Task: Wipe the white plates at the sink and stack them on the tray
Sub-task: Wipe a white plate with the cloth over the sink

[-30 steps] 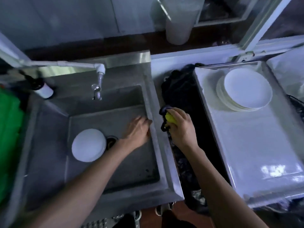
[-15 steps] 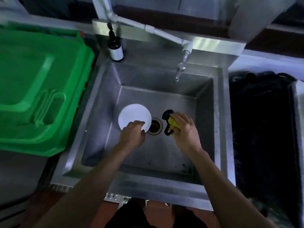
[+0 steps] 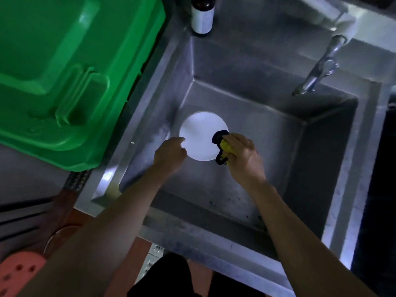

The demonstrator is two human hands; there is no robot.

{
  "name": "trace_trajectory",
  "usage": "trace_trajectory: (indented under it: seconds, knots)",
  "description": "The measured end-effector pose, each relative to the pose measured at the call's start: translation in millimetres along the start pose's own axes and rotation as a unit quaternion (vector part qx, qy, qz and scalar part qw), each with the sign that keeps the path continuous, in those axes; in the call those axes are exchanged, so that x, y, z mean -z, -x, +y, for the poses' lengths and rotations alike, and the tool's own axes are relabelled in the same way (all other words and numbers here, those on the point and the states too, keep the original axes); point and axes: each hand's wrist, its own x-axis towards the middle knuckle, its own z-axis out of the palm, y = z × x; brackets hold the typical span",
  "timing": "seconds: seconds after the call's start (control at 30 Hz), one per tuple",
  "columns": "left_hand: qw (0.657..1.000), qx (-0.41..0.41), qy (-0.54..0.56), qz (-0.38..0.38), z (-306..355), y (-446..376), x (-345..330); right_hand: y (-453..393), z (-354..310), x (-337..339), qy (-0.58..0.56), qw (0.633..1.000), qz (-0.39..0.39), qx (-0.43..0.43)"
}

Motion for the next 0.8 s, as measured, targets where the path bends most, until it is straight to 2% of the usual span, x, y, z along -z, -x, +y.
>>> trace_trajectory:
  seconds: [0.3, 0.53, 0.8]
  knots:
    - [0.995, 0.074, 0.06, 0.032, -16.3, -49.9, -31.7, -49.8, 31.2, -41.0, -0.014, 0.999, -0.012, 0.033]
    - [0.978, 0.144, 0.145, 0.046, -27.7, -87.9, -65.4, -77.9, 58.8, -67.1, -0.037, 0.998, 0.001, 0.041]
    - [0.955, 0.183, 0.168, 0.162, -27.0, -99.2, -88.6, -87.5, 67.4, -82.8, -0.047, 0.998, -0.003, 0.03]
